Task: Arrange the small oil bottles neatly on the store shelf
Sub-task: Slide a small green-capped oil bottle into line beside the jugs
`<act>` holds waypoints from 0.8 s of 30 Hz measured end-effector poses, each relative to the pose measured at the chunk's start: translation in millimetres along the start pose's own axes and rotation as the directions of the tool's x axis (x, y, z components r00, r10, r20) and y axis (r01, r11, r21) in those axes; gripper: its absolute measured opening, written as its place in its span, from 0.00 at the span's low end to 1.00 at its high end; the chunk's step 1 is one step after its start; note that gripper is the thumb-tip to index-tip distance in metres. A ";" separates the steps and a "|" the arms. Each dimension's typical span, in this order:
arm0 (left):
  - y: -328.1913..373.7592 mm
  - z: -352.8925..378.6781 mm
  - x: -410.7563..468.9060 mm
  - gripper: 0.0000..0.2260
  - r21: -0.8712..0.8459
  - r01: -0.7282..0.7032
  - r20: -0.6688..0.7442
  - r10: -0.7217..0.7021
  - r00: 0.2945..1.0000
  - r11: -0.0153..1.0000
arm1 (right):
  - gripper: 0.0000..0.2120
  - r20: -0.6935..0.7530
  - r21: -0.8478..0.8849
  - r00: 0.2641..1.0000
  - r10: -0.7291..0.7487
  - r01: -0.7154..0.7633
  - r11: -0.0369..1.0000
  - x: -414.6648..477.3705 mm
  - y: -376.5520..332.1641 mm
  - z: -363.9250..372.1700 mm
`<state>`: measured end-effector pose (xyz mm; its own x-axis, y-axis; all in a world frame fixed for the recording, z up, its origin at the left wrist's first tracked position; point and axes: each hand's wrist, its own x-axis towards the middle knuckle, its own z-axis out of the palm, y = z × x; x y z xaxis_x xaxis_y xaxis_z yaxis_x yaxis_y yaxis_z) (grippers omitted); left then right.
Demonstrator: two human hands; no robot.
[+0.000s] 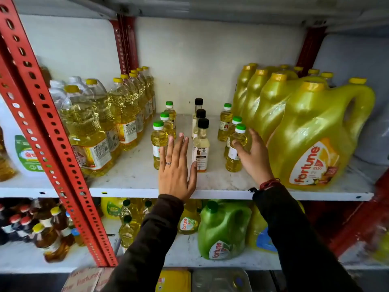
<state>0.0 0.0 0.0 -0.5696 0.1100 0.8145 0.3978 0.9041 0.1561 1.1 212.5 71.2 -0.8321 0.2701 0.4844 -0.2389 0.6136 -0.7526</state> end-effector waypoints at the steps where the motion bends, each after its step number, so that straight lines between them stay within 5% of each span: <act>1: -1.4 2.1 -2.3 0.30 0.006 0.014 0.022 -0.014 1.000 1.000 | 0.28 0.000 0.027 1.000 0.023 -0.023 0.999 4.5 1.0 0.1; 10: -11.6 23.5 -14.2 0.31 0.134 0.018 0.189 -0.044 0.981 0.991 | 0.16 0.052 0.076 0.992 0.115 -0.119 0.990 28.5 13.5 -6.9; 24: -13.4 29.2 -14.9 0.31 0.168 0.029 0.197 -0.062 0.979 0.985 | 0.23 -0.087 -0.051 0.991 0.103 -0.108 0.993 35.8 14.5 5.7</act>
<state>-17.8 -1.7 -30.5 -0.7234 0.1328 0.6775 0.2546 0.9635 0.0831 -35.0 226.8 75.0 -0.8055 0.3958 0.4410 -0.1219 0.6176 -0.7770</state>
